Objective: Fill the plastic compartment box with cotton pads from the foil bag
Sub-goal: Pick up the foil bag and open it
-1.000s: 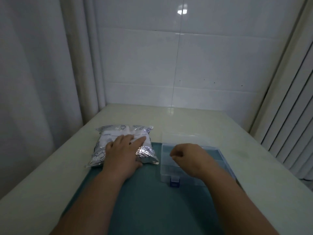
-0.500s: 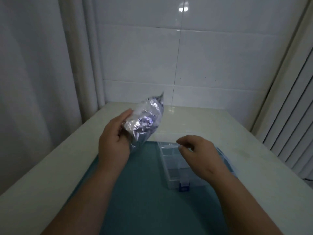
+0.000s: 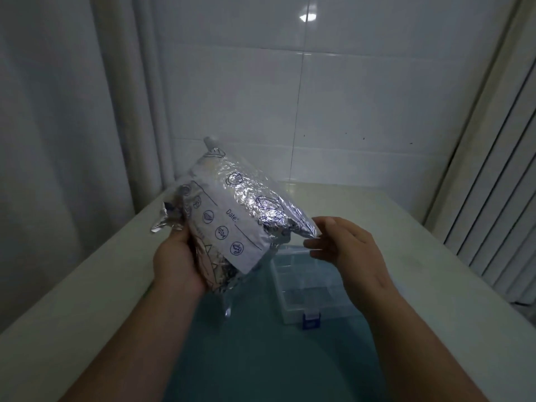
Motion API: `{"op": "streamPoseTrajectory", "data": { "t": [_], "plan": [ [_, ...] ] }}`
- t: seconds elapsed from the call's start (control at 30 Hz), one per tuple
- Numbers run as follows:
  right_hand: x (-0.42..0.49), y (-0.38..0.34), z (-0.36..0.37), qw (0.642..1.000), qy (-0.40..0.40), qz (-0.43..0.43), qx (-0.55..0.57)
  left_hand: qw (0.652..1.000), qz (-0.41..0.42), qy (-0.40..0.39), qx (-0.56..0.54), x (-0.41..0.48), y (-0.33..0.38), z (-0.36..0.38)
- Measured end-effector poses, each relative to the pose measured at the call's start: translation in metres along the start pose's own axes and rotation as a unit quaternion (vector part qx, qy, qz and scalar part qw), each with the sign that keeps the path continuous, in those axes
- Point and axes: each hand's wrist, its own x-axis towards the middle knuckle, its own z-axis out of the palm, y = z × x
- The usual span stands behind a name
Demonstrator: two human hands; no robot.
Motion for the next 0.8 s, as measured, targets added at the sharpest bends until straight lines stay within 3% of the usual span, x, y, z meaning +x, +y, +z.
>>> {"op": "streamPoseTrajectory", "data": {
  "t": [0.1, 0.2, 0.3, 0.4, 0.6, 0.8],
  "plan": [
    [-0.003, -0.004, 0.000, 0.998, -0.039, 0.023, 0.032, 0.999, -0.025, 0.003, 0.023, 0.002, -0.005, -0.002],
    [-0.004, -0.003, -0.001, 0.998, -0.049, -0.017, -0.022, 0.999, -0.039, -0.004, 0.035, 0.002, -0.008, -0.002],
    [-0.002, -0.002, -0.004, 0.997, -0.011, -0.060, -0.054, 0.998, -0.036, -0.047, -0.005, 0.001, -0.003, -0.002],
    [0.002, -0.003, -0.010, 0.996, 0.049, -0.069, 0.016, 0.995, -0.016, -0.099, -0.027, 0.006, 0.007, -0.009],
    [0.005, -0.008, -0.019, 0.991, 0.074, -0.028, 0.104, 0.982, -0.002, -0.144, 0.125, 0.009, 0.008, -0.007],
    [0.011, -0.009, -0.035, 0.982, 0.137, -0.004, 0.129, 0.928, -0.012, -0.237, 0.287, 0.005, 0.006, -0.014]
  ]
}}
